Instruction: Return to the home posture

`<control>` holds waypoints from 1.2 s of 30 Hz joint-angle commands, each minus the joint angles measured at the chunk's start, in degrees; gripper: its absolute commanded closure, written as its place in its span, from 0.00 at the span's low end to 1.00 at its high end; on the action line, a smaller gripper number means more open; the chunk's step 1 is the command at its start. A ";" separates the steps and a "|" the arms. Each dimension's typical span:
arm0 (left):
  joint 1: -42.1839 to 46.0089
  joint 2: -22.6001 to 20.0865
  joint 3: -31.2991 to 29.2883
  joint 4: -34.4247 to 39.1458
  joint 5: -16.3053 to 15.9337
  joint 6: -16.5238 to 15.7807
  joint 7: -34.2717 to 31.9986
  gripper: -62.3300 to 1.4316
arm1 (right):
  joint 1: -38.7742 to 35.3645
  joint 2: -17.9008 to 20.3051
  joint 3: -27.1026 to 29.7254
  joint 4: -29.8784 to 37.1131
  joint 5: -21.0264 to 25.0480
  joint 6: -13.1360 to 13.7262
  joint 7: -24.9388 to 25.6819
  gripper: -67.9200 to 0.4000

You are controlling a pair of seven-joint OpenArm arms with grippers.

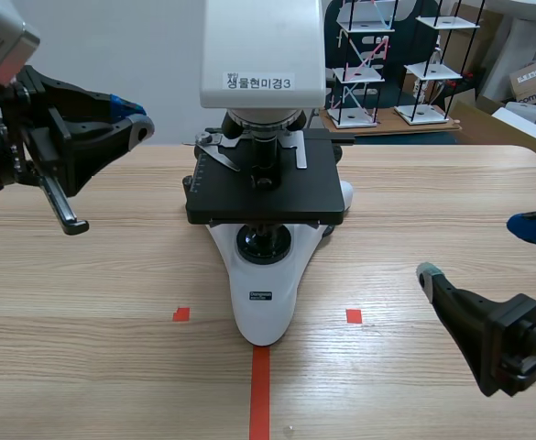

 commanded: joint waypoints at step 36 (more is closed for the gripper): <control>52.02 22.93 -29.00 13.11 6.10 1.79 -26.18 0.04 | -0.11 0.63 0.17 0.98 0.79 0.02 0.63 0.04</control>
